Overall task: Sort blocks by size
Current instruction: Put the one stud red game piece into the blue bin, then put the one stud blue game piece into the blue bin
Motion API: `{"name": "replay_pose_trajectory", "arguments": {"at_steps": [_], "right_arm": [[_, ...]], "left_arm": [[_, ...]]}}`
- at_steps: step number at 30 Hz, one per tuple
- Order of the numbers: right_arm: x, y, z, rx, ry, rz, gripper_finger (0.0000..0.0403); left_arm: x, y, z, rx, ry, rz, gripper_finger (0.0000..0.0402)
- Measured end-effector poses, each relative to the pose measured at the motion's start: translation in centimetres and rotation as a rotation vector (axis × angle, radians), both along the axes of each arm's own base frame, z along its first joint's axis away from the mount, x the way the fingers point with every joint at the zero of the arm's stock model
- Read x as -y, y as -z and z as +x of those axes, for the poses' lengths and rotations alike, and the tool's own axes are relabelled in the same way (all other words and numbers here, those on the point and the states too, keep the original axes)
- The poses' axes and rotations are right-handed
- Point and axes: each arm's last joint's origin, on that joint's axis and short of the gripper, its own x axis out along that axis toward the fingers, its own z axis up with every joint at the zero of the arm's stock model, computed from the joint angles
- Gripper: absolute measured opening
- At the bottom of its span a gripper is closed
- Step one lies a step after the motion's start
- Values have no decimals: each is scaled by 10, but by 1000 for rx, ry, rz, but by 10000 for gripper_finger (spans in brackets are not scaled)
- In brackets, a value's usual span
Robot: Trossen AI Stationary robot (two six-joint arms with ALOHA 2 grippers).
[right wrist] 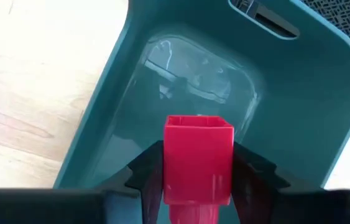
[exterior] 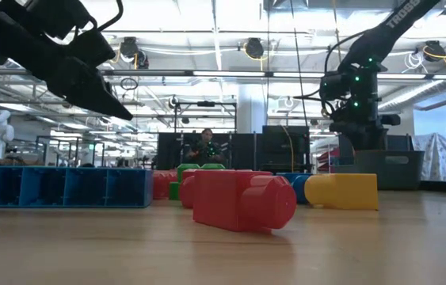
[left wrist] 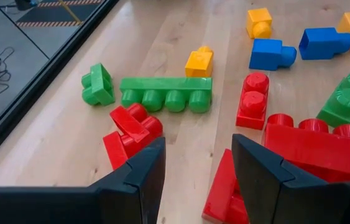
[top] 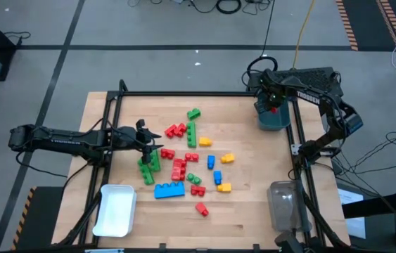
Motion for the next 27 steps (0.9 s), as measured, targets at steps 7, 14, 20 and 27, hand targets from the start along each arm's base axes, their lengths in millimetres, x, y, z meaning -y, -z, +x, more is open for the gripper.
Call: {"name": "replay_pose_trajectory", "arguments": {"at_steps": [7,14,20,27], "right_arm": [[0,0,0,0,0,0,174],[1,0,1,5,0,-7,175],[-5,-10,8,59,-2,-67,175],[-21,-29,34,257,-101,-140,175]], "left_arm": [[0,0,0,-4,0,0,167],[0,0,0,-5,0,0,167],[0,0,0,-5,0,0,167],[-1,0,0,-7,-23,13,167]]}}
